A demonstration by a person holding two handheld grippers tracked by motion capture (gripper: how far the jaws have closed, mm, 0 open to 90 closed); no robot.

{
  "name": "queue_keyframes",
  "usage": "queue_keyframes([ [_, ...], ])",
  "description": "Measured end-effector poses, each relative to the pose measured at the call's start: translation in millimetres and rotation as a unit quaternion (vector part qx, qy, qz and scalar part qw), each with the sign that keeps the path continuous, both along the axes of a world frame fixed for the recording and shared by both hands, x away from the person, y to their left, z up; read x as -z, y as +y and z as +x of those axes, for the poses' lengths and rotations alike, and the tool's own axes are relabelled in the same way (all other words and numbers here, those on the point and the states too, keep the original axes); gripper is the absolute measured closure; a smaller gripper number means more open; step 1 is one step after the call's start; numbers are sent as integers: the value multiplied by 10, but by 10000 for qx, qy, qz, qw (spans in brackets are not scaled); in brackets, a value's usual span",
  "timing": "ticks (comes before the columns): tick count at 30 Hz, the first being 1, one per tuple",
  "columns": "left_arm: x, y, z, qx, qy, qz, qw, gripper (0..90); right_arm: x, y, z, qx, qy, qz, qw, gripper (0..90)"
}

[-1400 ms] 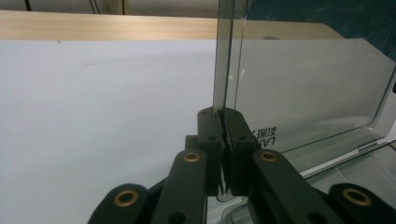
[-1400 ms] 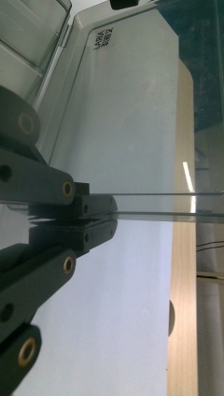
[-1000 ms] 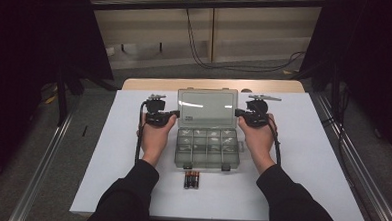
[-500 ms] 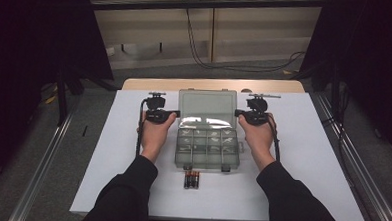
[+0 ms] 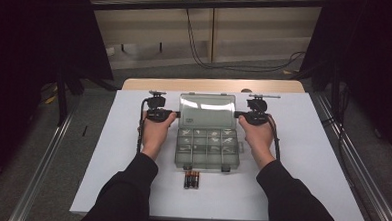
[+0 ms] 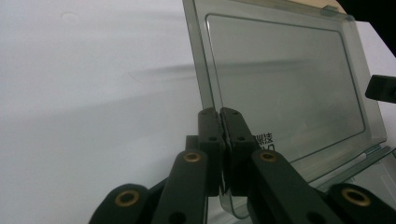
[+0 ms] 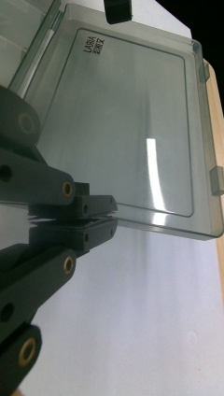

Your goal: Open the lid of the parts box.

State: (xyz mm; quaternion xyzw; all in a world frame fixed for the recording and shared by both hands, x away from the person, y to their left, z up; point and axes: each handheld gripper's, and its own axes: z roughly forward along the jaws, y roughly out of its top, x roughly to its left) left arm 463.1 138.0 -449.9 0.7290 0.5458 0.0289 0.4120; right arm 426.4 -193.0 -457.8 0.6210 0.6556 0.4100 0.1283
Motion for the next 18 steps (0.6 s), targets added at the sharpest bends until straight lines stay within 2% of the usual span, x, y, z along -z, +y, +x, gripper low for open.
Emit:
queue_keyframes([
  [2,11,6,10,38,26,53,10000,879,22,1,6,28,54,35,10000,878],
  [7,45,5,25,2,108,-22,9999,880,54,0,11,33,107,35,9999,880],
  [10,61,9,31,58,146,68,9999,881,77,4,19,39,95,2,9999,881],
  [11,68,8,33,58,144,76,9999,882,83,5,22,28,106,5,9999,881],
  [12,76,-9,33,-69,139,-21,9999,883,85,11,21,62,146,8,9999,881],
  [14,76,5,36,0,147,21,9999,889,98,10,27,24,119,-24,9999,881],
  [18,77,7,32,-33,41,66,10000,887,102,6,23,-44,50,-93,9999,879],
])
